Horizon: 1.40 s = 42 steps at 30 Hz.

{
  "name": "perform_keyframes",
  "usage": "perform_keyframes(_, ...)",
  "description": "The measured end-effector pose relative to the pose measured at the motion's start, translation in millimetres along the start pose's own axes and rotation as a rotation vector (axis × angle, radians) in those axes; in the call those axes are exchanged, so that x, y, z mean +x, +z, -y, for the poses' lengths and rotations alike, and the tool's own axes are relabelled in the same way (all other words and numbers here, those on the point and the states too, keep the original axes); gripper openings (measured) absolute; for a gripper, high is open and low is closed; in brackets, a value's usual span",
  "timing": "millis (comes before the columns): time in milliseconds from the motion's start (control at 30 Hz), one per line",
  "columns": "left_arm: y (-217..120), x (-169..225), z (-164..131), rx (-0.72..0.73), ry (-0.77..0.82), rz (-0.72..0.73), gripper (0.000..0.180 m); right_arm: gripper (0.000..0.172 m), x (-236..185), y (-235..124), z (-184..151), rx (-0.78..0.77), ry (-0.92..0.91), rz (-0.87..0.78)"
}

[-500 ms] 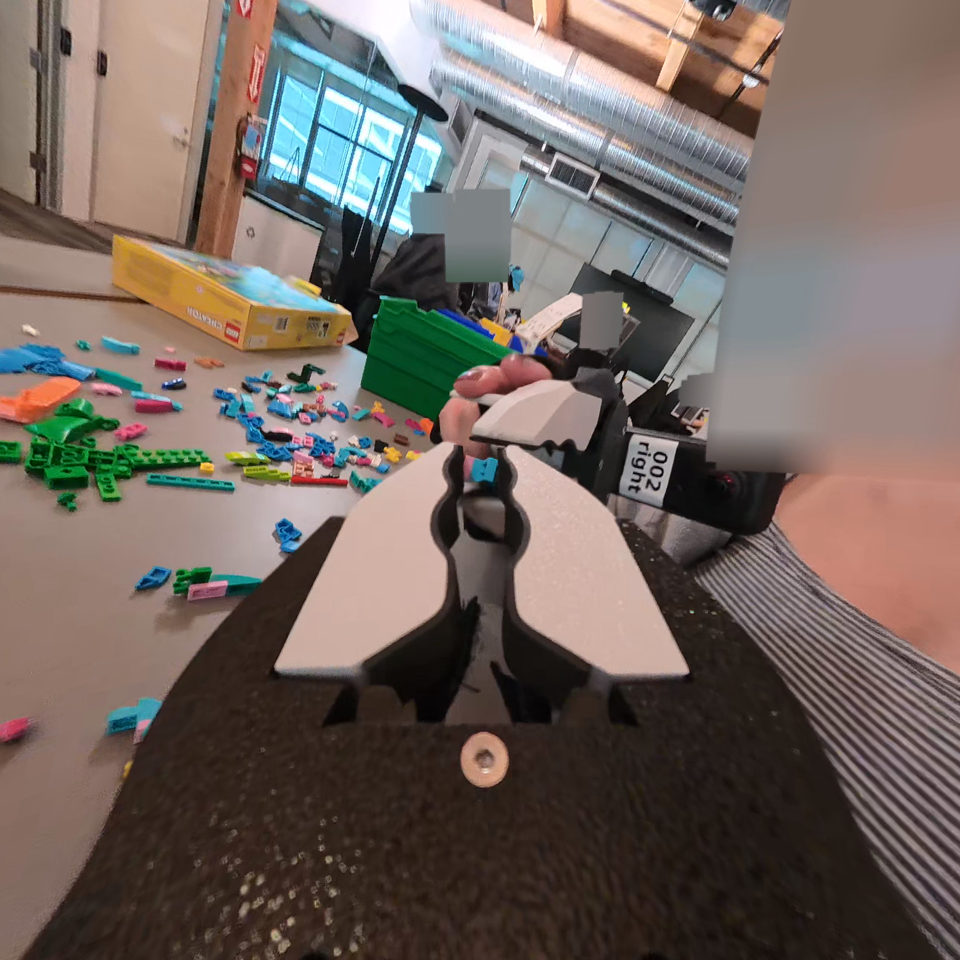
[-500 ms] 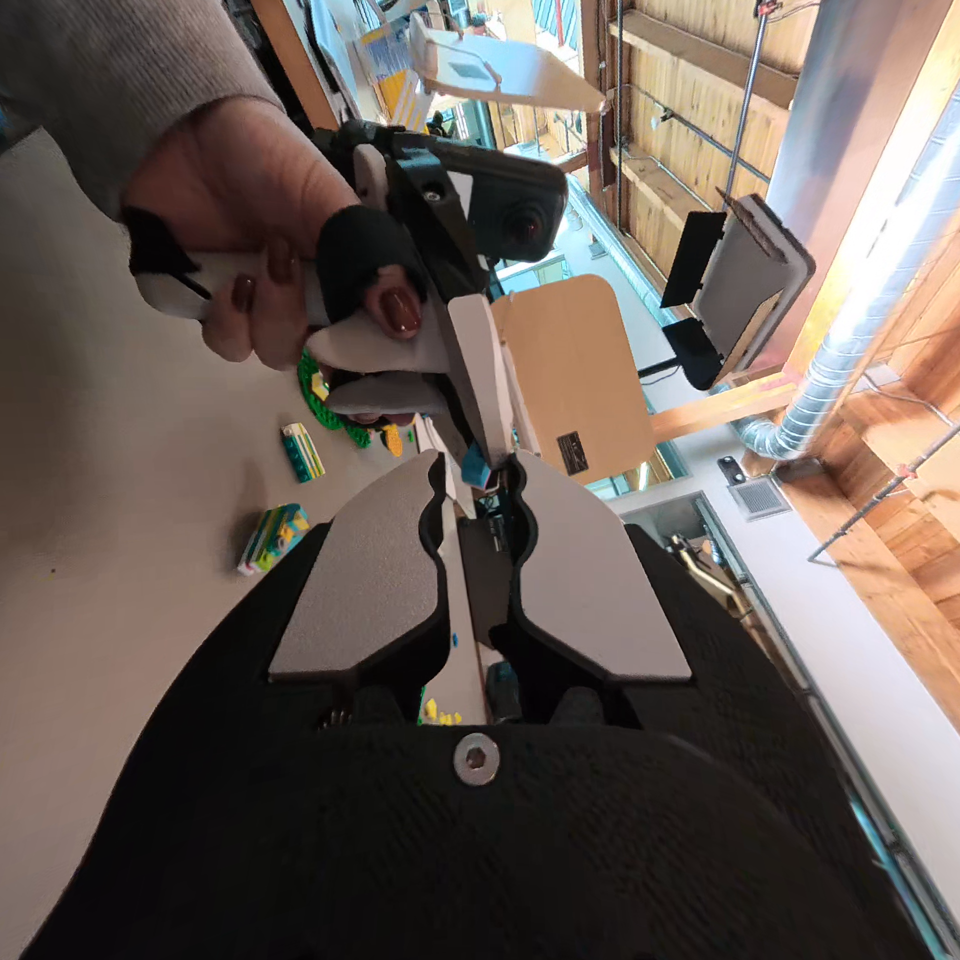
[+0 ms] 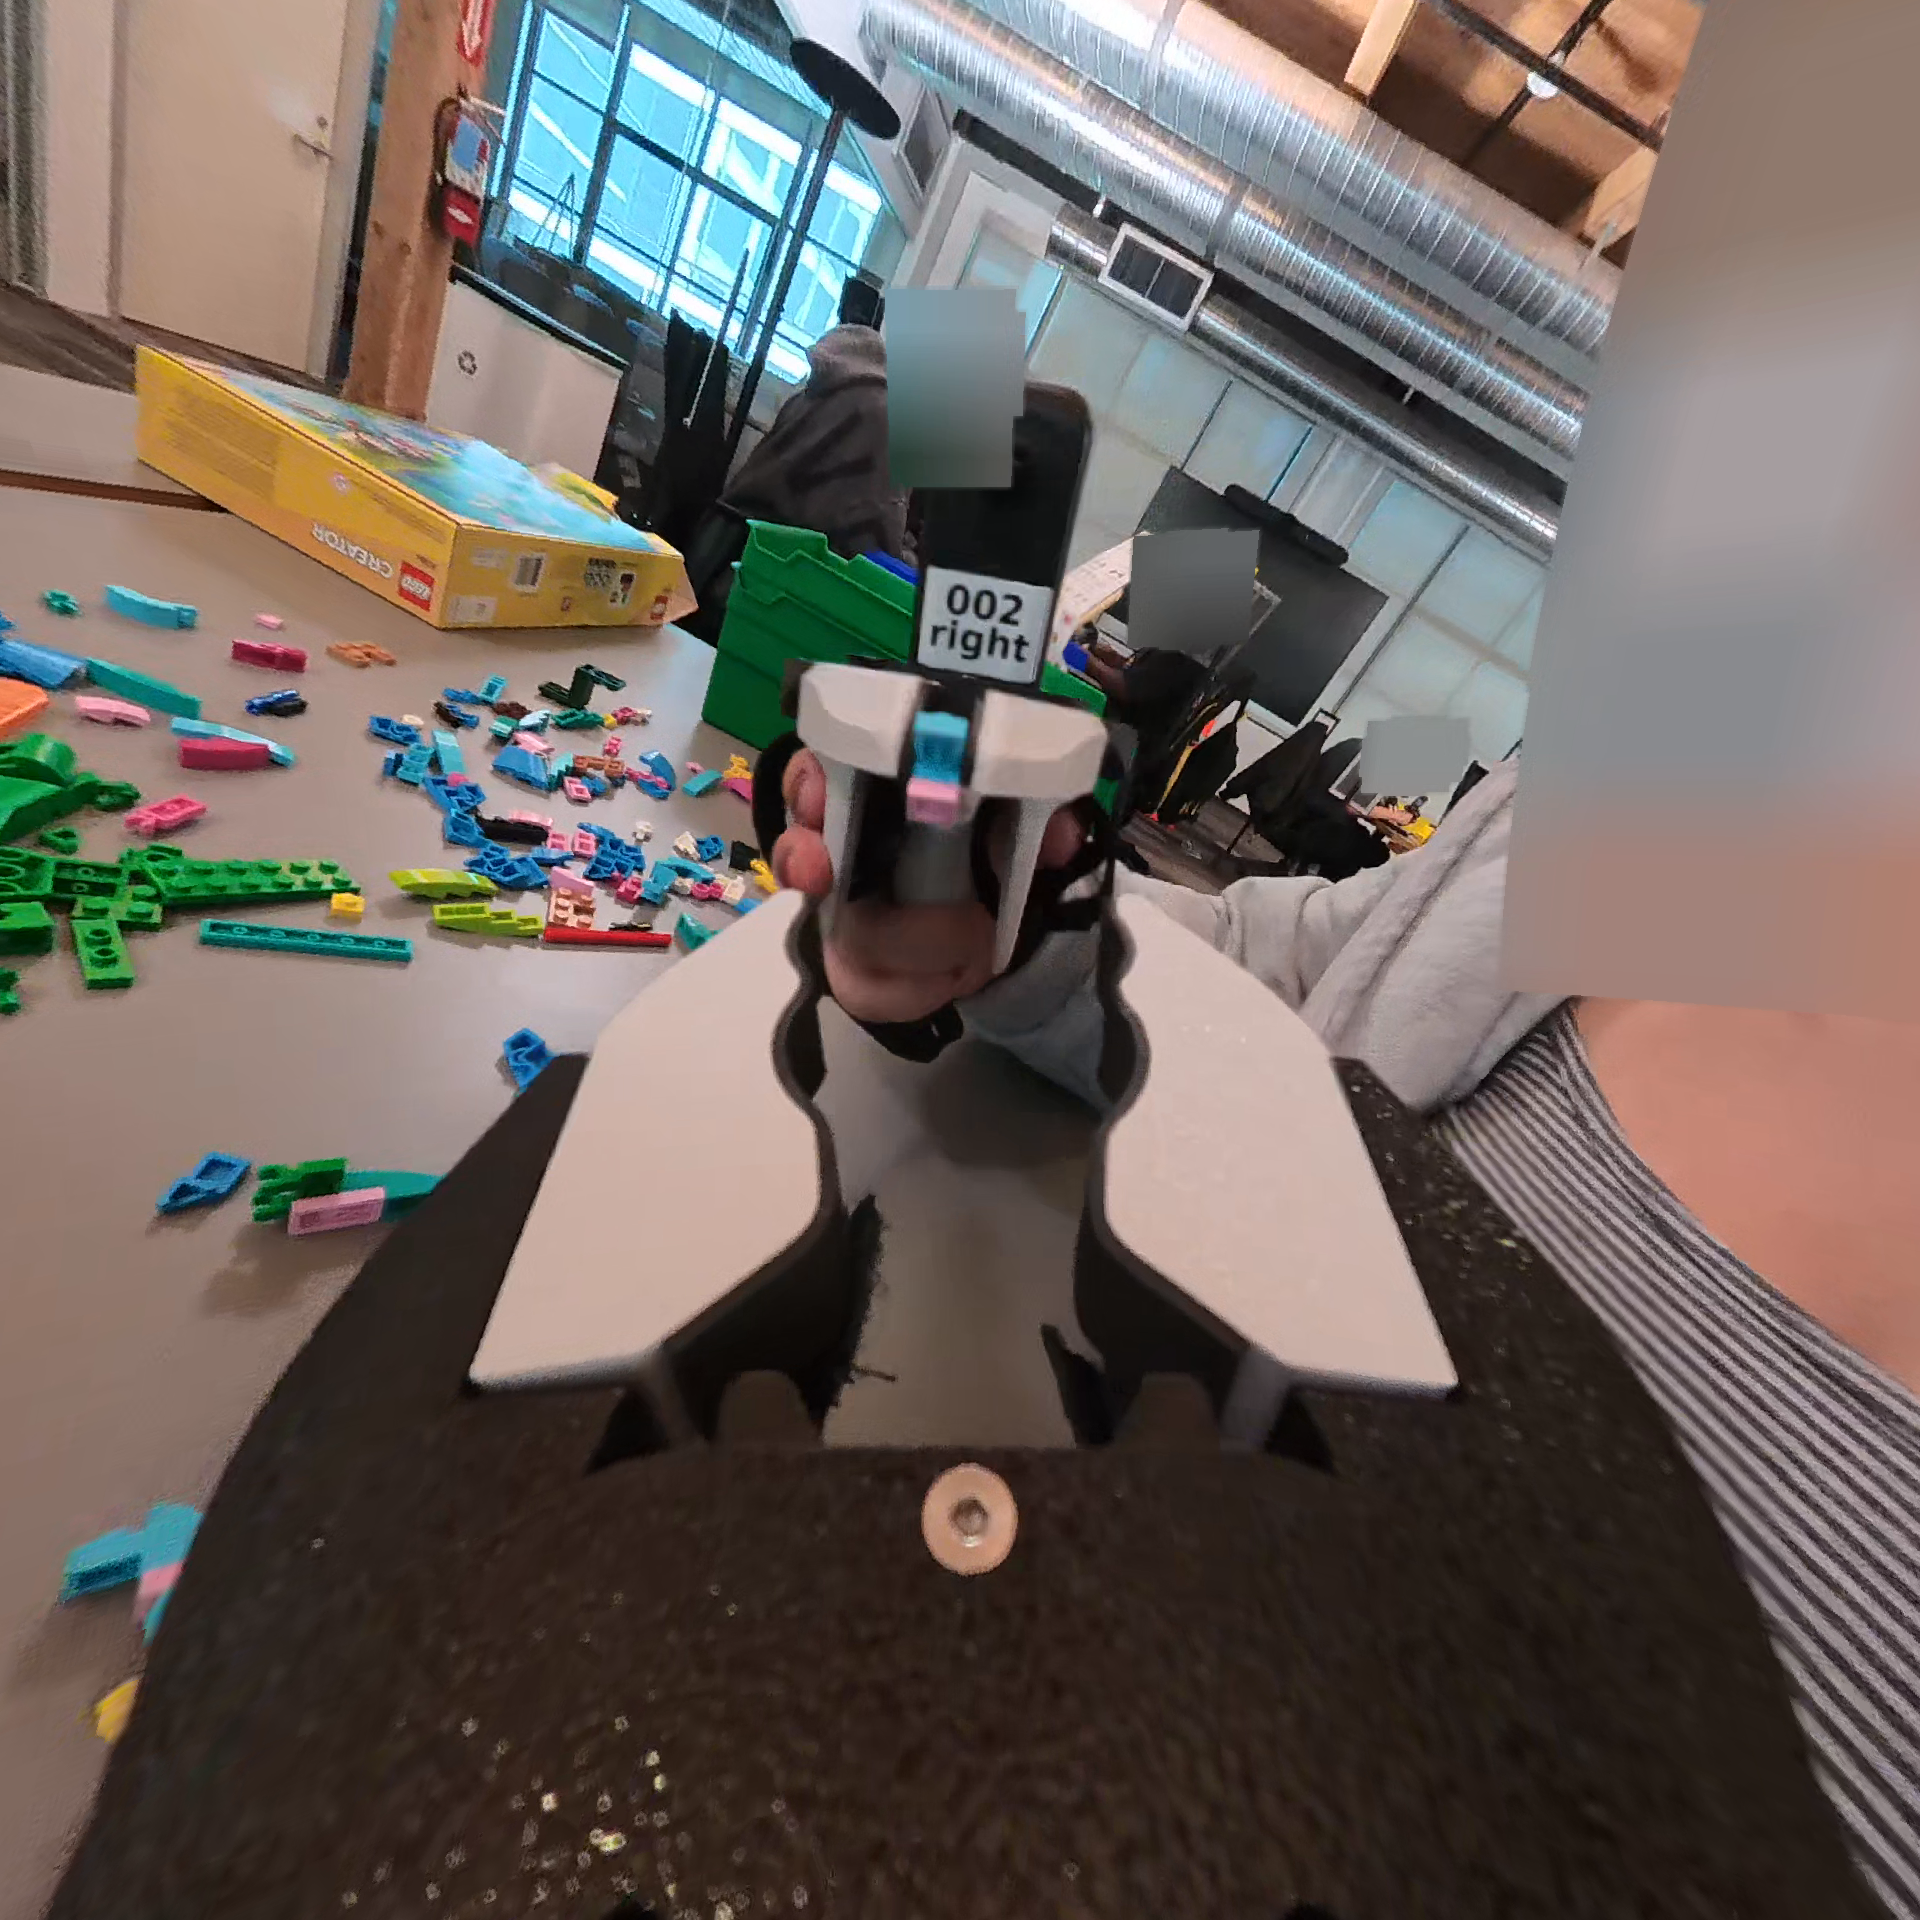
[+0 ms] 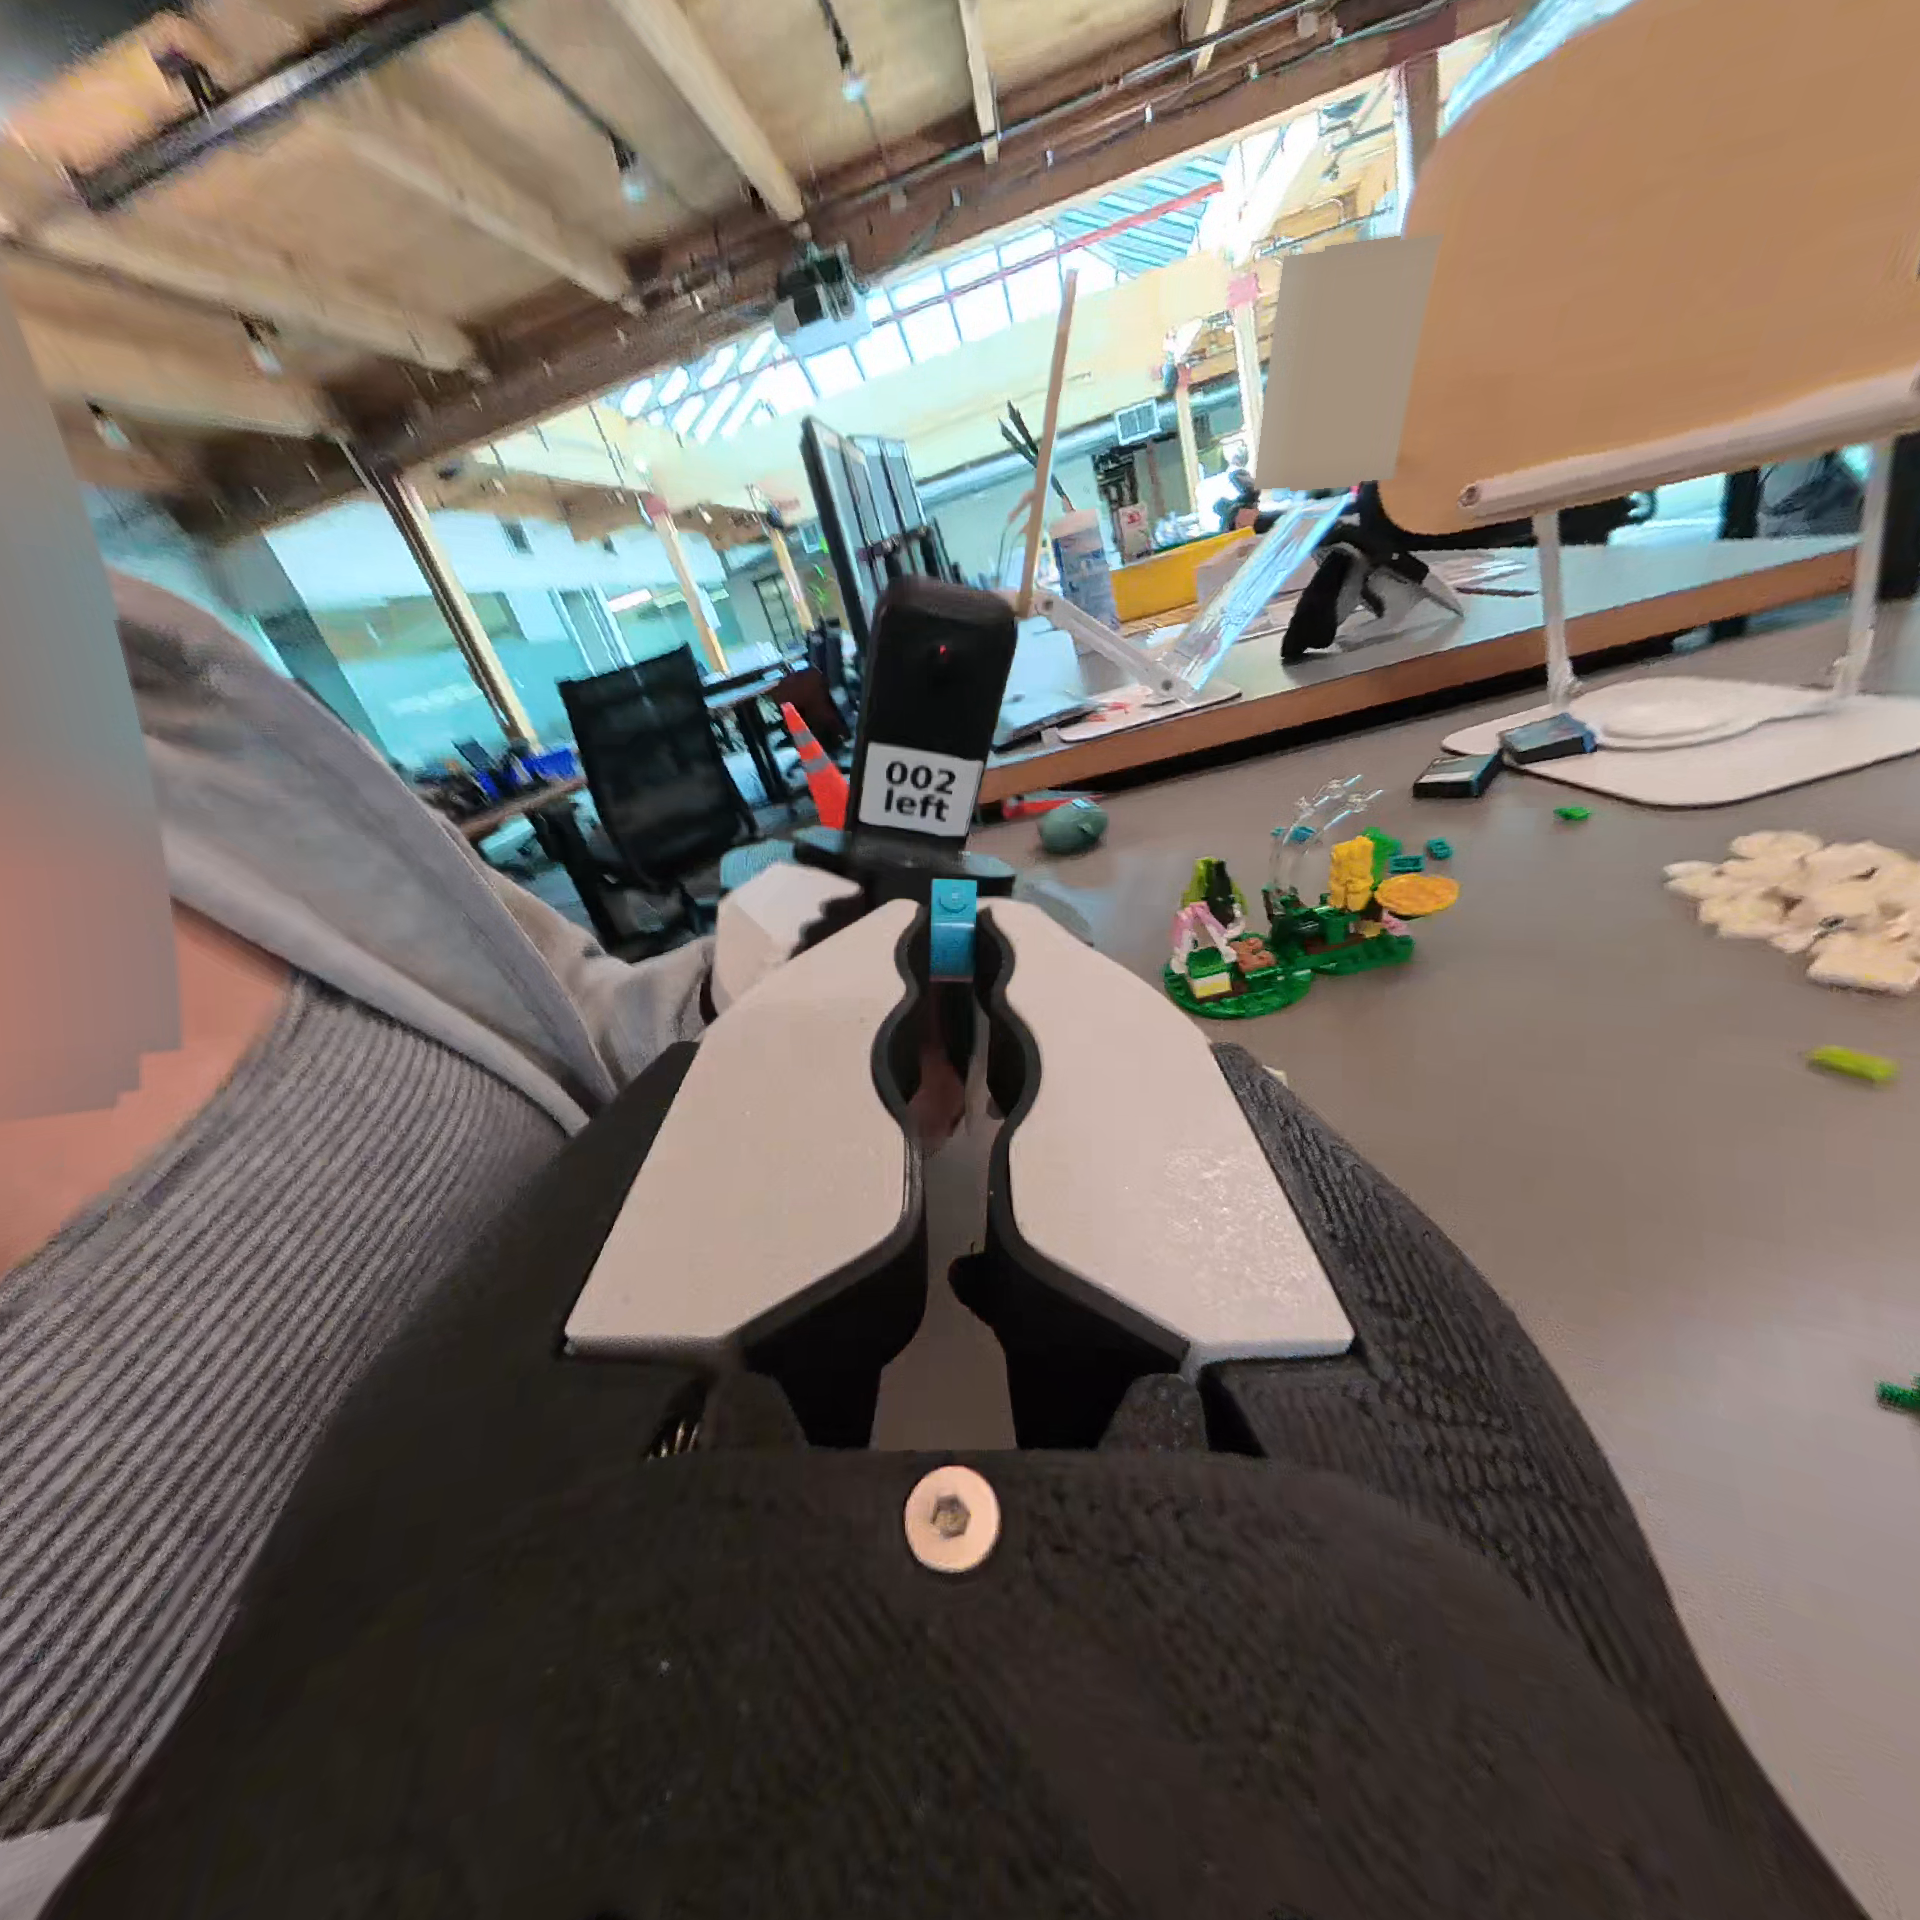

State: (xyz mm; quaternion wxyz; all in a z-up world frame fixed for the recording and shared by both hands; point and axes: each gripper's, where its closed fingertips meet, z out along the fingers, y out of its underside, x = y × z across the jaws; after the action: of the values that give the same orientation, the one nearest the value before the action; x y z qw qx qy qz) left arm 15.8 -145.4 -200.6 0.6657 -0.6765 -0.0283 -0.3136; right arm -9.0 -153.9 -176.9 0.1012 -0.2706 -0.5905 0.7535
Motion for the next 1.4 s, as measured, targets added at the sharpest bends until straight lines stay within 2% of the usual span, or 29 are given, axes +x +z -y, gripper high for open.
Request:
perform_keyframes(67, 4, 0, 1, 0.014, 0.017, 0.01, 0.039, 0.006, 1, -2, 3, 0.024, 0.06, 0.021)
perform_keyframes(300, 9, 4, 16, 0.105, 0.038, 0.011, 0.023, 0.006, -8, -6, 6, 0.07, 0.254, 0.171)
perform_keyframes(467, 8, 5, 17, 0.128, 0.034, 0.002, 0.007, 0.006, -10, -6, 2, 0.046, 0.228, 0.18)
perform_keyframes(600, 8, -1, 11, 0.079, 0.076, 0.056, 0.007, 0.006, -8, -7, -4, -0.006, 0.145, 0.143)
perform_keyframes(667, 6, -9, 8, 0.031, 0.171, 0.146, 0.007, 0.007, -2, -8, -7, -0.041, 0.078, 0.094)
perform_keyframes(867, -5, -40, -2, -0.233, 0.665, 0.537, 0.007, 0.023, 21, -11, -12, -0.161, -0.233, -0.173)
perform_keyframes(1000, -4, -46, -6, -0.32, 0.838, 0.627, 0.007, 0.022, 21, -6, -20, -0.222, -0.3, -0.234)
perform_keyframes(1100, -4, -46, -6, -0.338, 0.913, 0.663, 0.007, 0.009, 23, -5, -25, -0.263, -0.335, -0.264)
perform_keyframes(1233, -4, -39, -1, -0.26, 0.892, 0.622, 0.007, 0.005, 20, -5, -22, -0.272, -0.328, -0.263)
perform_keyframes(1400, -3, -19, 10, -0.096, 0.774, 0.468, 0.007, 0.004, 8, -5, -9, -0.137, -0.032, -0.1)
